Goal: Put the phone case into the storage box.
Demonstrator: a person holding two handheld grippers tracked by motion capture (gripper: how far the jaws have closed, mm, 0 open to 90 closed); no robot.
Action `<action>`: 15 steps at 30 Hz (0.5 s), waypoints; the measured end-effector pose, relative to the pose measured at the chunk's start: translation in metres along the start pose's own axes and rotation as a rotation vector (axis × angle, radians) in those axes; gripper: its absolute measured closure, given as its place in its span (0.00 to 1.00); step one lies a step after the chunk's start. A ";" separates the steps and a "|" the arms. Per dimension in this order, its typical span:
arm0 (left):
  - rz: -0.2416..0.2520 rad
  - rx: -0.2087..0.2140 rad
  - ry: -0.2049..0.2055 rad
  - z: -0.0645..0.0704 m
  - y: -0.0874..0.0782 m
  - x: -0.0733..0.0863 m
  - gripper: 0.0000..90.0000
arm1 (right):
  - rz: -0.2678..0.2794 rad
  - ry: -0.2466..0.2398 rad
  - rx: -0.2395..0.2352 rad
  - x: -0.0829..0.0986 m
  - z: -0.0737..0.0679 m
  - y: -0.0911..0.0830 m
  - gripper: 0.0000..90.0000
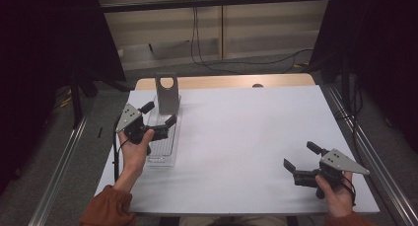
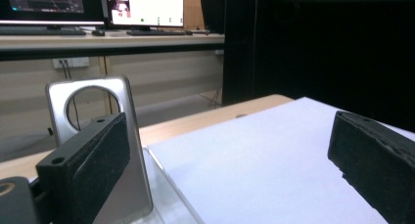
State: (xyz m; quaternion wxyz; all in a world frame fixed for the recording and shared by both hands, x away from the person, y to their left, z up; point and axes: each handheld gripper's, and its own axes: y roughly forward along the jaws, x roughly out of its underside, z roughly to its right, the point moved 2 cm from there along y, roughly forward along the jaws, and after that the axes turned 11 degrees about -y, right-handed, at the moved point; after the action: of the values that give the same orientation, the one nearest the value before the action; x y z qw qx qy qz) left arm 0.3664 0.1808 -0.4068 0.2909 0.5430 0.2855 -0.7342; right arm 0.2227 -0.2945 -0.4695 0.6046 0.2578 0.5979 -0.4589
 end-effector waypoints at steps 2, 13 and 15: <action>0.001 0.003 -0.001 0.001 -0.004 0.004 0.03 | 0.003 0.007 0.005 0.000 0.001 0.000 0.00; -0.001 0.006 -0.003 0.013 -0.035 0.016 0.03 | 0.003 0.009 0.012 0.001 0.001 -0.001 0.00; -0.003 0.010 -0.006 0.014 -0.040 0.018 0.03 | 0.002 0.008 0.011 0.001 0.001 -0.002 0.00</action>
State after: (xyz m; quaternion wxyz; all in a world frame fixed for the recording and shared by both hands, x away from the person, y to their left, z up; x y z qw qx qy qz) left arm 0.3236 0.1947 -0.4167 0.2881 0.5417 0.2816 -0.7377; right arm 0.2217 -0.2962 -0.4695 0.6013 0.2637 0.5973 -0.4606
